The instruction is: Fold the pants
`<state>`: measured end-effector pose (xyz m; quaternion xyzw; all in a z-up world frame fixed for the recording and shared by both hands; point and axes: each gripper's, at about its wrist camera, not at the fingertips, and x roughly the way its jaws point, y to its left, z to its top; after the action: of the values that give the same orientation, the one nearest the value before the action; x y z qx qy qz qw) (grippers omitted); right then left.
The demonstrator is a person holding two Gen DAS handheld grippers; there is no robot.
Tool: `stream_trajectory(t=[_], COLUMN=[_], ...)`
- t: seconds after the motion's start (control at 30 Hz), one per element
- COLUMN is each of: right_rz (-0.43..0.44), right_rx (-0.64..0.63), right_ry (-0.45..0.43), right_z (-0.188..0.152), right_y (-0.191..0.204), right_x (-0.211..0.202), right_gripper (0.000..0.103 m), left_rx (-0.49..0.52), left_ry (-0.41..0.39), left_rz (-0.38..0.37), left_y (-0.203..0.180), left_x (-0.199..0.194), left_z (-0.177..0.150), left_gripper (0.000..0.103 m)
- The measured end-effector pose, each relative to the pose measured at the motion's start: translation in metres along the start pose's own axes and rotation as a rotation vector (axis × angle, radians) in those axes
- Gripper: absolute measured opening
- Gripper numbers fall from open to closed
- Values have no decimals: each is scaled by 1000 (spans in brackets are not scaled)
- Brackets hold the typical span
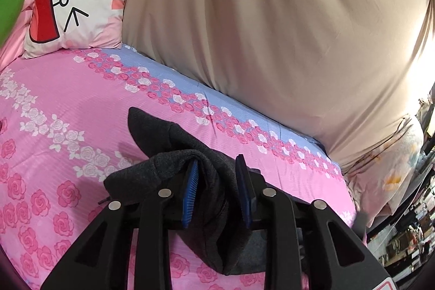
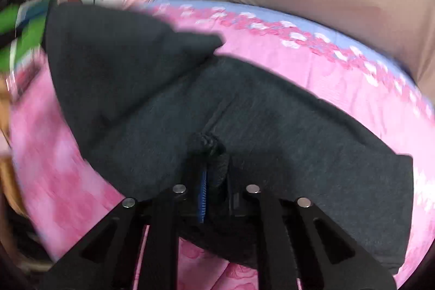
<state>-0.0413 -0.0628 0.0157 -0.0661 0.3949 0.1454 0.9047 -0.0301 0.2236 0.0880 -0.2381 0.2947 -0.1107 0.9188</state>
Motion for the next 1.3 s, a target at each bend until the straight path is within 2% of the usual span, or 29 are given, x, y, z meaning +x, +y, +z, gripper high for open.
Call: stream_trajectory(t=[0.03,0.1,0.13,0.17,0.2,0.27,0.3,0.33,0.37,0.47,0.53,0.57,0.6,0.63,0.67,0.77,0.83,0.87,0.9,0.93,0.97,1.0,1.07,1.13,1.2,1.27,1.3], right_rz=[-30,-33,-16,17,37,27,42,69,103,114,99,92,84,66,55,15,-5,-22,-35,-50,-63,-70,-65,-40,-32,-13,4], right_rx=[0,4,1,-22,-47,-33,-10,21,66,167,207,235,255,283,300,387,447,484,507,533,558,577,610,637,643,646,655], right_ry=[-46,-80,-73,-25,36,97,82,59,42,-6,-28,-40,-49,-62,-70,-110,-144,-163,-172,-181,-184,-186,-187,-182,-176,-171,-175], right_z=[6,17,20,17,11,-4,-8,-11,-13,-18,-22,-28,-31,-38,-42,-59,-66,-71,-75,-79,-85,-90,-99,-108,-113,-113,-114], right_y=[-2,-5,-4,1,7,10,8,3,-6,-35,-45,-56,-64,-75,-85,-122,-146,-162,-172,-184,-197,-204,-217,-229,-235,-238,-240], right_x=[-15,-25,-22,-6,11,32,30,24,18,1,-9,-15,-18,-23,-32,-51,-64,-72,-76,-81,-86,-89,-94,-98,-100,-97,-97], right_gripper=[10,11,14,22,39,41,41,42,45,62,63,63,64,64,64,64,64,66,70,72,73,73,73,73,73,75,75], left_rx=[-7,-34,-53,-64,-82,-114,-134,-152,-174,-270,-336,-361,-366,-354,-334,-134,77,182,259,378,442,510,548,497,395,335,316], left_ry=[0,2,2,2,0,1,10,21,33,109,140,153,171,182,183,128,91,98,117,172,217,301,372,431,467,453,421], left_rz=[-7,-32,-49,-59,-71,-80,-76,-65,-52,-10,-22,-44,-62,-54,-21,-39,-117,-161,-182,-202,-208,-215,-168,-120,-135,-139,-126], left_y=[3,8,12,13,14,16,17,19,21,34,44,47,47,43,36,-34,-114,-155,-182,-216,-233,-249,-251,-234,-214,-200,-194], left_x=[-1,-1,-1,-1,0,1,2,3,5,23,36,43,52,57,60,45,26,20,20,25,31,47,67,87,95,92,86], left_z=[0,0,-1,-1,-1,2,4,6,7,10,8,8,9,10,13,25,22,11,1,-20,-35,-63,-93,-113,-116,-110,-103], left_gripper=[26,35,44,52,55,66,73,85,89,89,89,84,71,30,14,12,12,12,12,17,25,29,51,52,54,55,56])
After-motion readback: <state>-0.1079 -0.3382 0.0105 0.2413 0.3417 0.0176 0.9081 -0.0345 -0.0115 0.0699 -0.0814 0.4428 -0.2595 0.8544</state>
